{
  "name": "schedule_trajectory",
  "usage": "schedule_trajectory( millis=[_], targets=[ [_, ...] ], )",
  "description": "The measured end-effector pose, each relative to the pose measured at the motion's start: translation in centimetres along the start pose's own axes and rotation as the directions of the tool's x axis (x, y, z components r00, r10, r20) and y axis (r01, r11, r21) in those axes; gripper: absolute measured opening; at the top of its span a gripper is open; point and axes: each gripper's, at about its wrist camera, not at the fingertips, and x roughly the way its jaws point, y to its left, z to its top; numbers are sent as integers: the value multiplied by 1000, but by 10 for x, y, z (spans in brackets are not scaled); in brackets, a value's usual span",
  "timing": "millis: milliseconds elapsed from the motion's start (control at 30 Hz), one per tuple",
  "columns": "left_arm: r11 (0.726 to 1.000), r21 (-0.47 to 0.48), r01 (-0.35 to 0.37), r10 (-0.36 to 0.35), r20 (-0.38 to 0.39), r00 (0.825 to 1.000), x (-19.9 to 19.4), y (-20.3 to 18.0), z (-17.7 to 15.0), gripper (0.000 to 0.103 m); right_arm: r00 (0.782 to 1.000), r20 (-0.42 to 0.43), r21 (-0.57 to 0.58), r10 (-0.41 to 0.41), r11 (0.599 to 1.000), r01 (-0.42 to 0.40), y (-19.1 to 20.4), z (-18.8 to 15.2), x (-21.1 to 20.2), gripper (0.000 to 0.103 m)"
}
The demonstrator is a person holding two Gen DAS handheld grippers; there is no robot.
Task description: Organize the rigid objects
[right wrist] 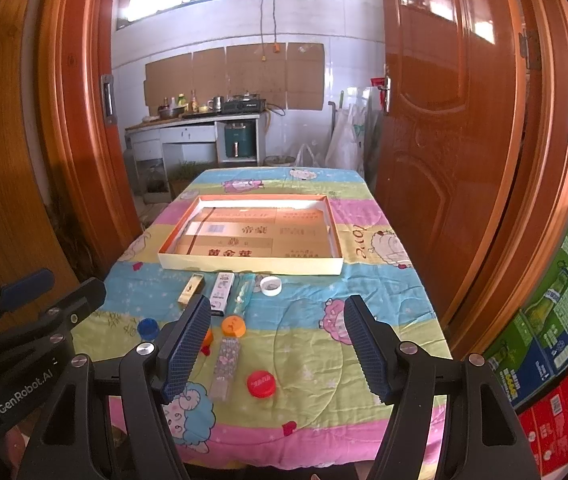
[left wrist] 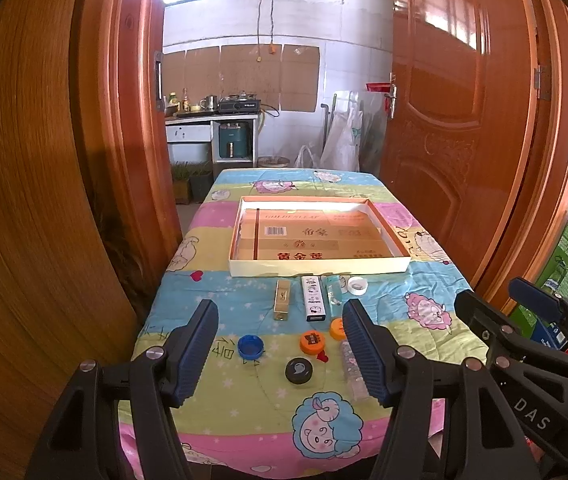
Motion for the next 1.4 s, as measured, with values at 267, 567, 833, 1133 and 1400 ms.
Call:
schedule_trajectory(
  millis=[267, 567, 833, 1133, 1400],
  targets=[
    [1000, -3, 0, 0, -21, 1000, 7, 7, 0, 65, 1000, -15, 2, 4, 1000, -4, 1, -2, 8, 71],
    [996, -79, 46, -55, -112, 992, 38, 36, -11, 65, 995, -89, 51, 50, 998, -45, -12, -21, 32, 71],
    [998, -60, 26, -35, -154, 987, 75, 57, -43, 65, 987, -153, 25, 55, 998, -52, -15, -56, 67, 71],
    [999, -28, 40, -46, -213, 976, 119, 59, -59, 60, 978, -198, 23, 66, 998, -63, -26, -81, 97, 71],
    [1000, 2, 27, -25, -259, 966, 152, 55, -61, 60, 969, -228, 38, 99, 995, -93, -27, -87, 110, 71]
  ],
)
